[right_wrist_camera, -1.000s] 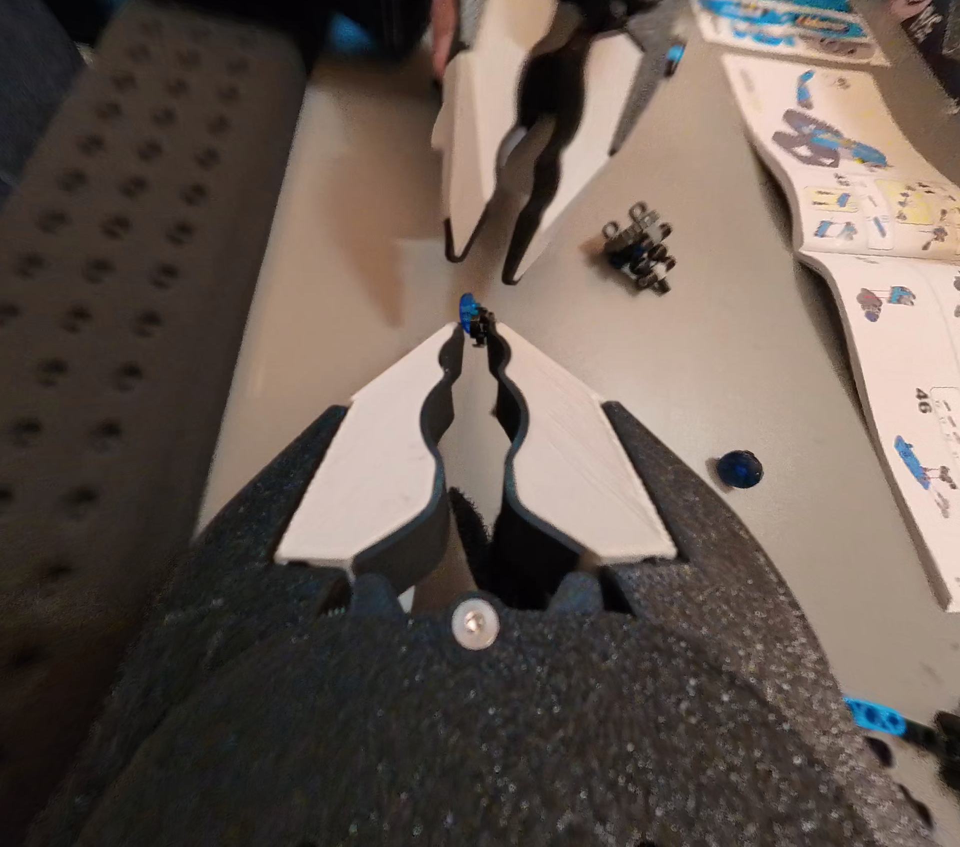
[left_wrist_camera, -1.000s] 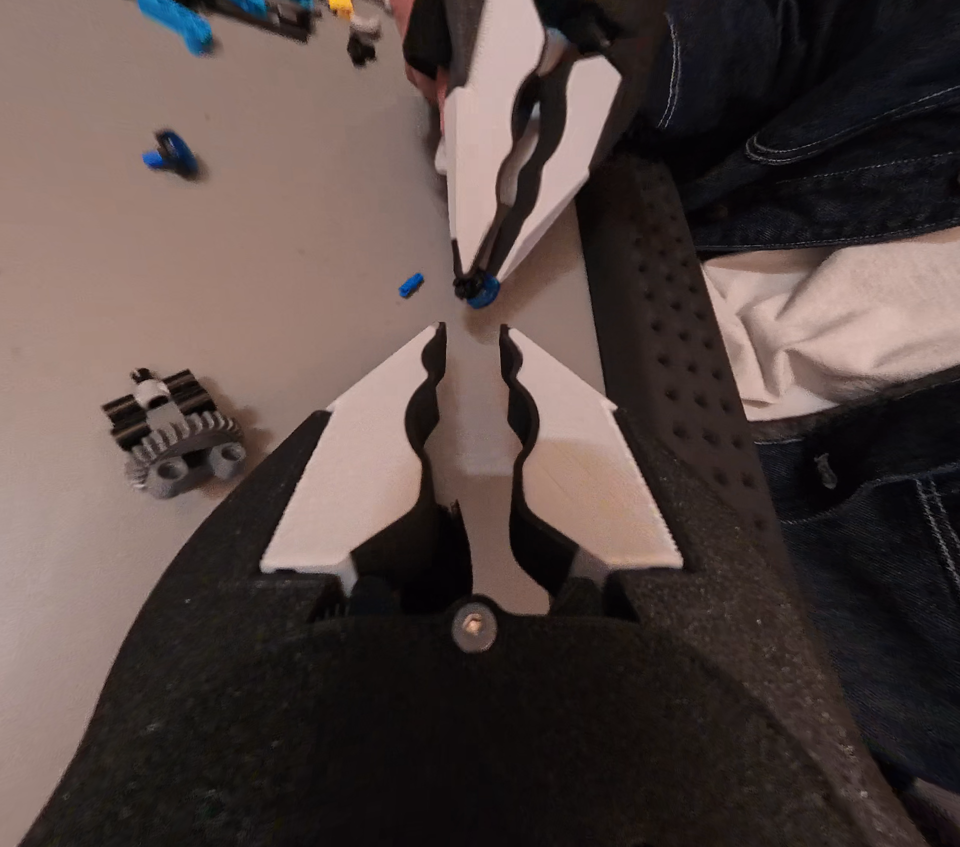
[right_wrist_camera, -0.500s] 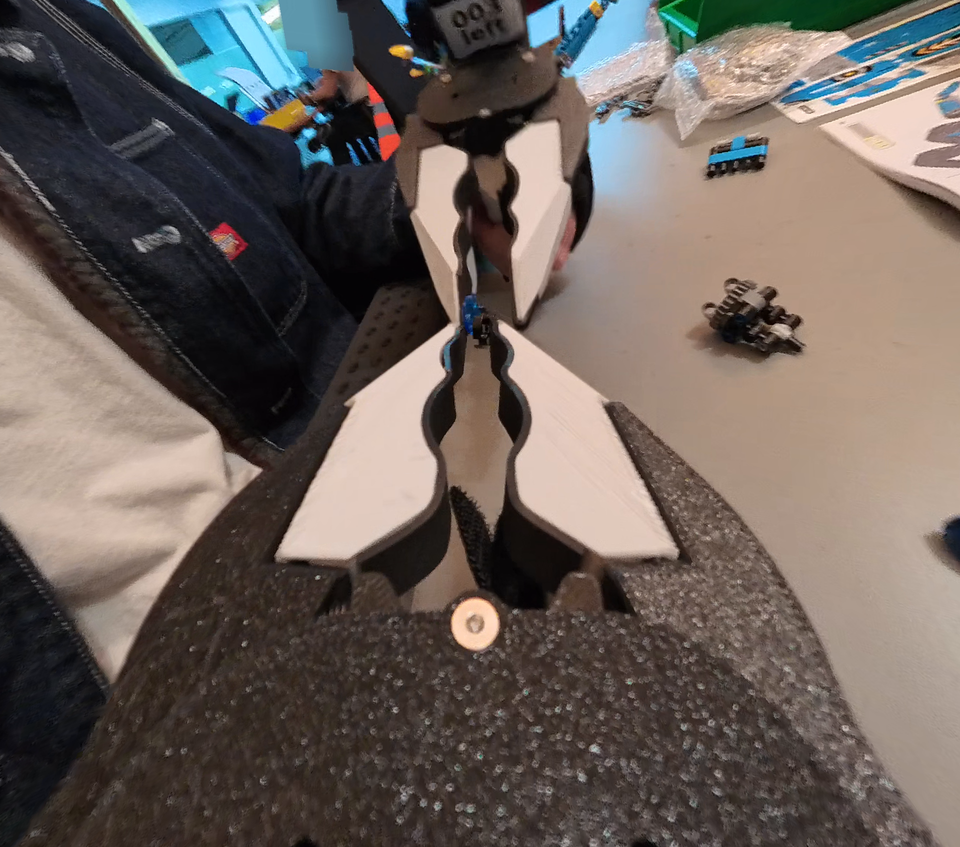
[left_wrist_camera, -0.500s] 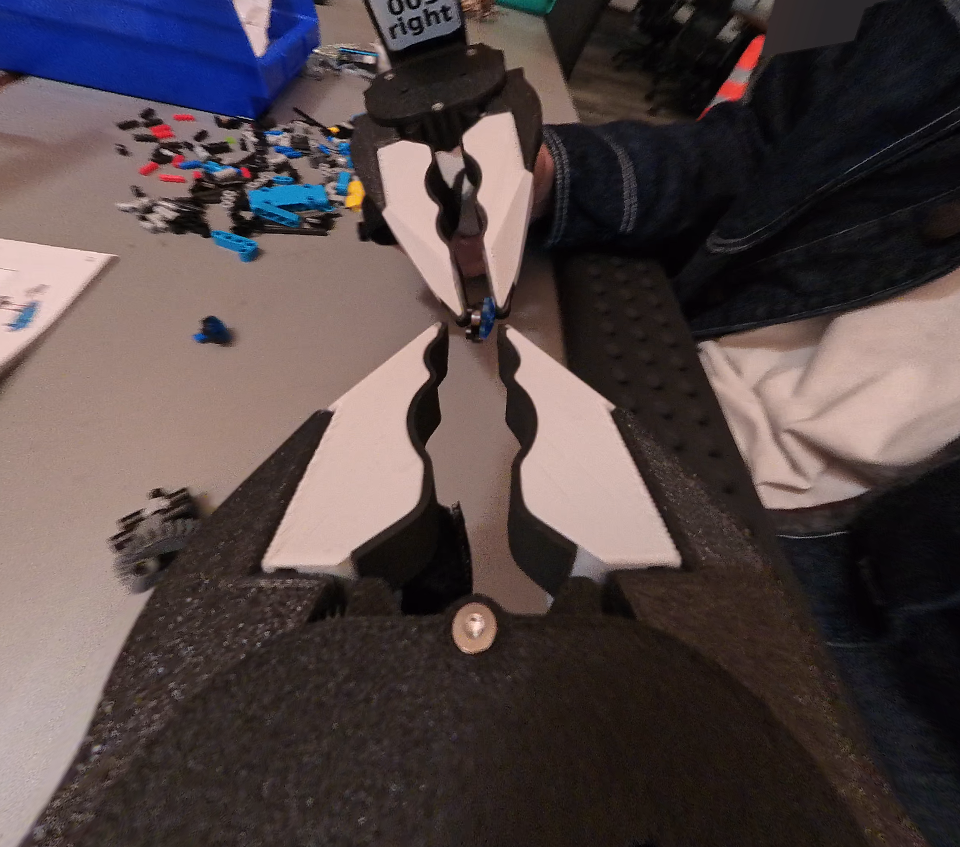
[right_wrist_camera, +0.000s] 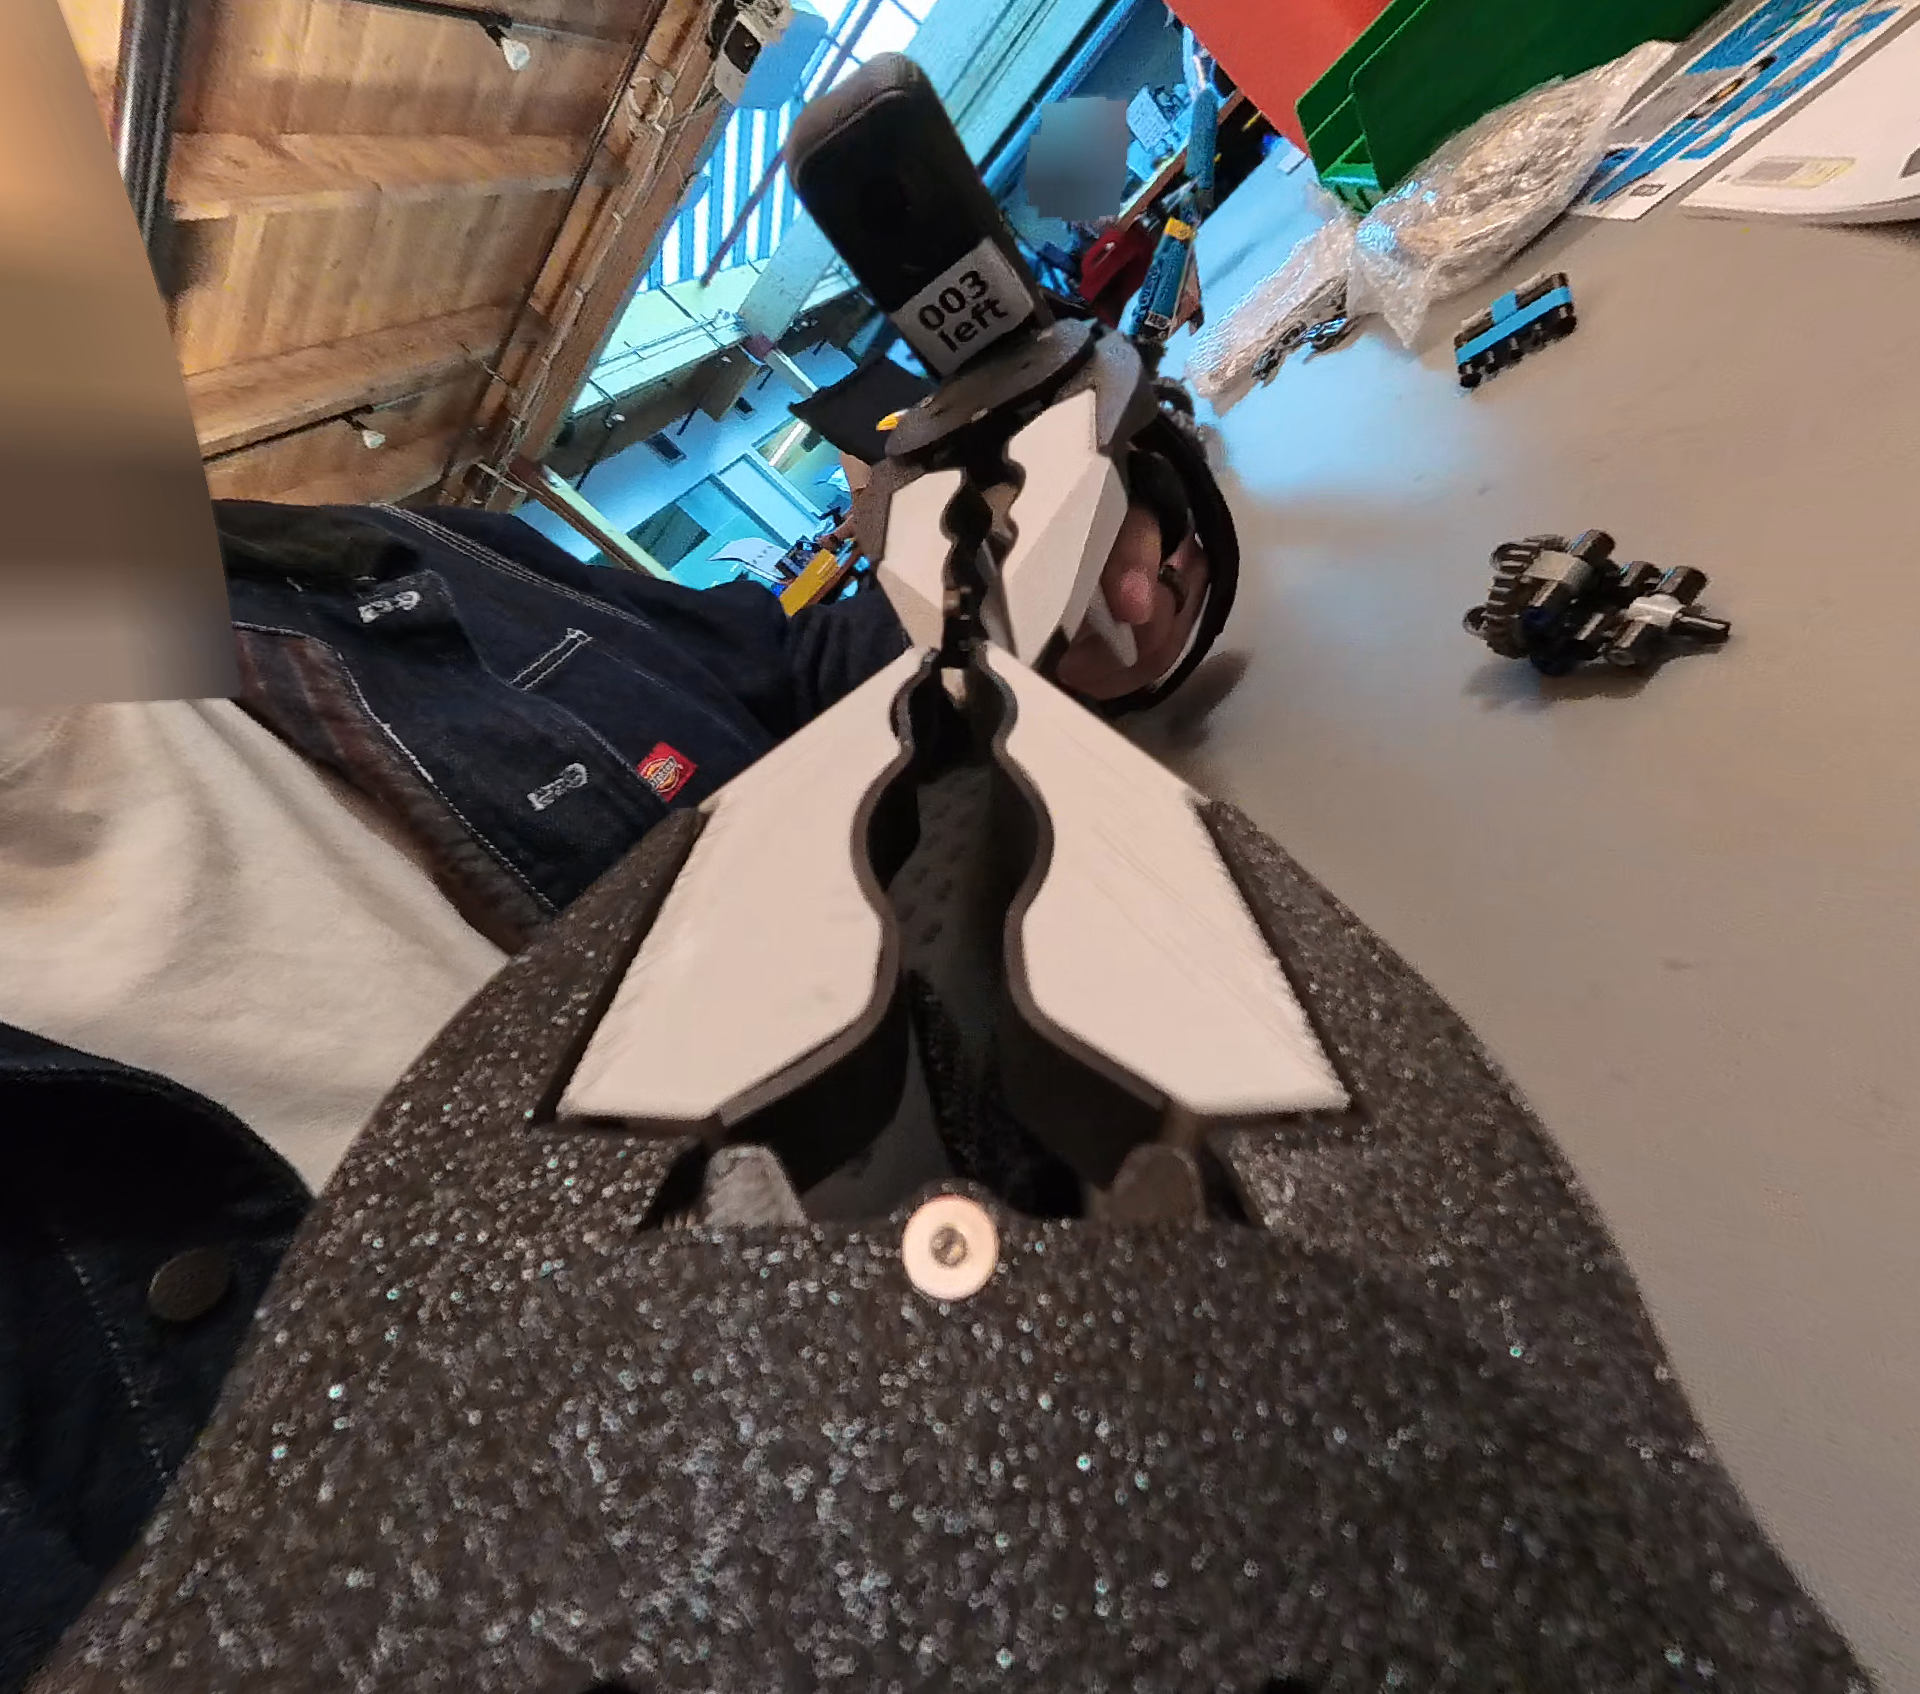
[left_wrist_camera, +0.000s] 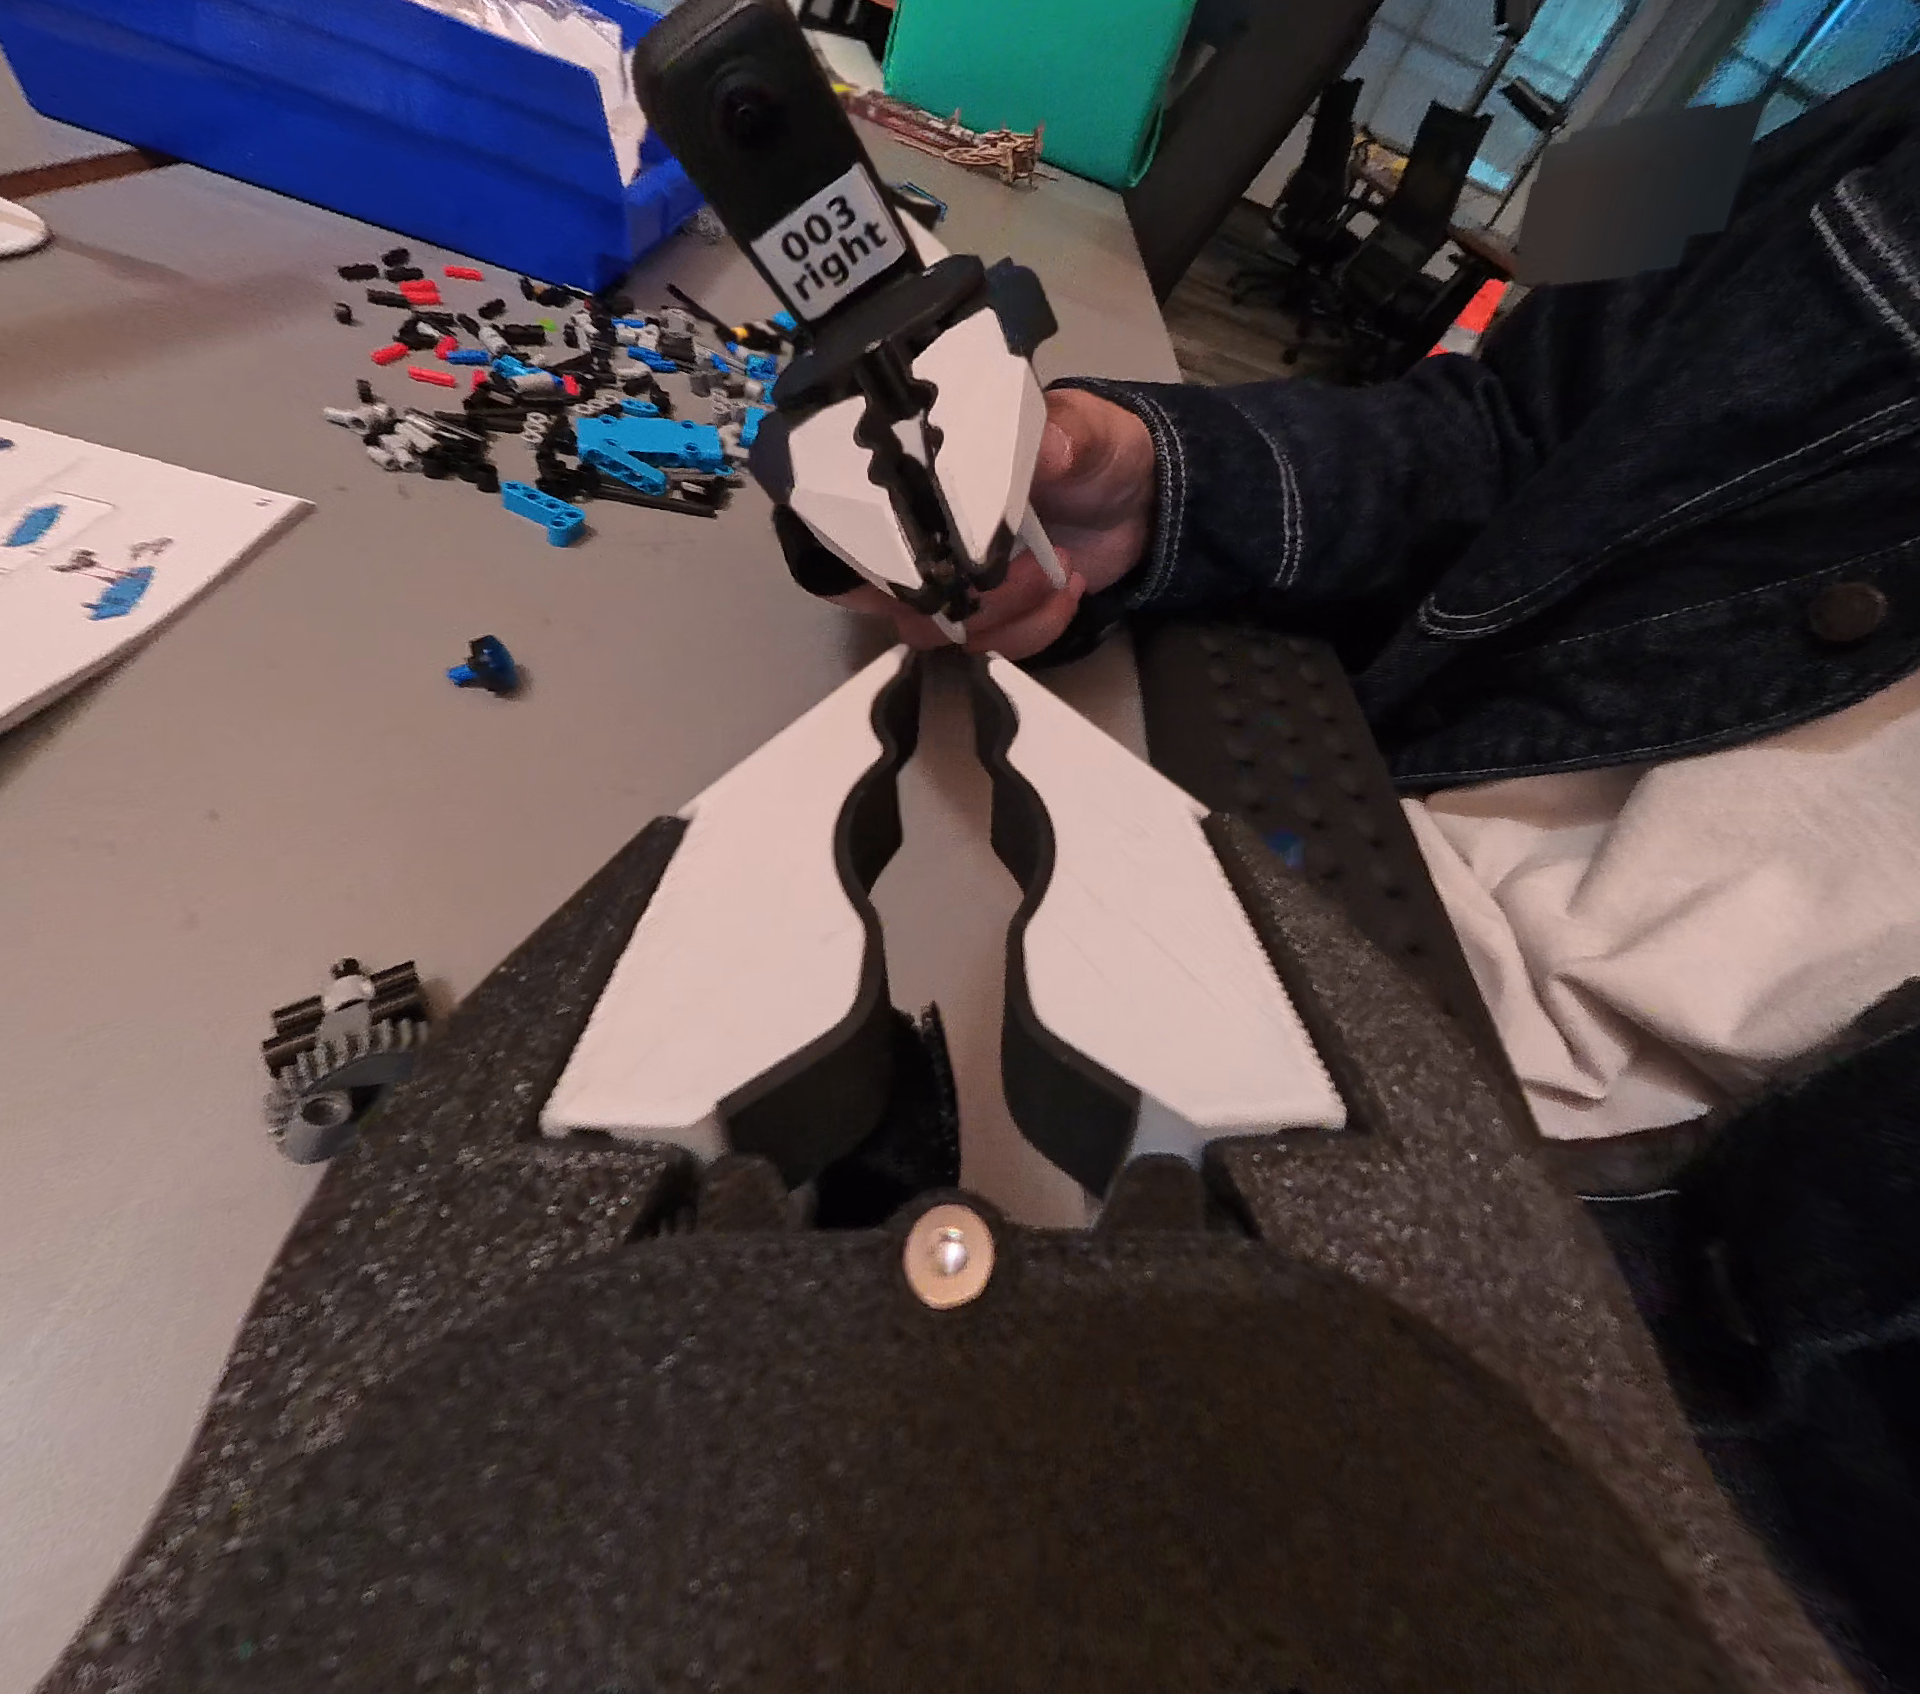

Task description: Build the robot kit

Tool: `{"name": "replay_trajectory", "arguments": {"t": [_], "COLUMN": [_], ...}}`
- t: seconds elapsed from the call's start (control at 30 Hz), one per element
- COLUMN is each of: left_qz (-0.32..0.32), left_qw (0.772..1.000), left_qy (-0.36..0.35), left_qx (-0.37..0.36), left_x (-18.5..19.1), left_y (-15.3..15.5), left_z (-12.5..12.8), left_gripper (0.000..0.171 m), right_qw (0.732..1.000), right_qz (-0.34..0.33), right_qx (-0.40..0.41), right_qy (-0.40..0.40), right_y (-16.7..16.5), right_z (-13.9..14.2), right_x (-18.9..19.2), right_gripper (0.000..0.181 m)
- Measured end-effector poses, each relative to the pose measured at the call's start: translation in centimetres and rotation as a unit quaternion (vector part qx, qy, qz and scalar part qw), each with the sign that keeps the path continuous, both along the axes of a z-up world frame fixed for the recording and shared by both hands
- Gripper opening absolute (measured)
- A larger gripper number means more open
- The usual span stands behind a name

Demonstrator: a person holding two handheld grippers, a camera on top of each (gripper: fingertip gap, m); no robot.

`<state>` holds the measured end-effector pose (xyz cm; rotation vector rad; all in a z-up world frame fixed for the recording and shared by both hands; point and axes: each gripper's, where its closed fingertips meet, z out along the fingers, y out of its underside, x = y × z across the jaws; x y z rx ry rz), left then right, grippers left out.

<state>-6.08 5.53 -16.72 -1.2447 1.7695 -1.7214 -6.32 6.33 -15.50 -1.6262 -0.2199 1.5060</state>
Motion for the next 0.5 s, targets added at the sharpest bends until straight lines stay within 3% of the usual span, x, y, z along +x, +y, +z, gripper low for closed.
{"name": "replay_trajectory", "arguments": {"t": [0.2,0.27,0.4,0.5], "left_qz": [0.041,0.048,0.045,0.046], "left_qw": [0.992,0.99,0.98,0.969], "left_qy": [0.043,0.034,-0.058,-0.116], "left_qx": [0.107,0.125,0.184,0.215], "left_x": [0.3,0.3,0.1,-0.1], "left_y": [1.7,1.9,0.5,-0.7], "left_z": [-3.2,-3.2,-1.0,0.4], "left_gripper": [0.017,0.019,0.027,0.026], "right_qw": [0.995,0.993,0.997,0.993], "right_qz": [-0.044,-0.048,0.018,0.068], "right_qx": [-0.025,-0.043,-0.072,-0.085], "right_qy": [-0.084,-0.104,0.011,0.046], "right_y": [1.0,1.0,-0.2,-1.2], "right_z": [-2.4,-3.1,-1.0,-0.5], "right_x": [1.1,1.3,0.2,-0.9], "right_gripper": [0.005,0.005,0.004,0.005]}}
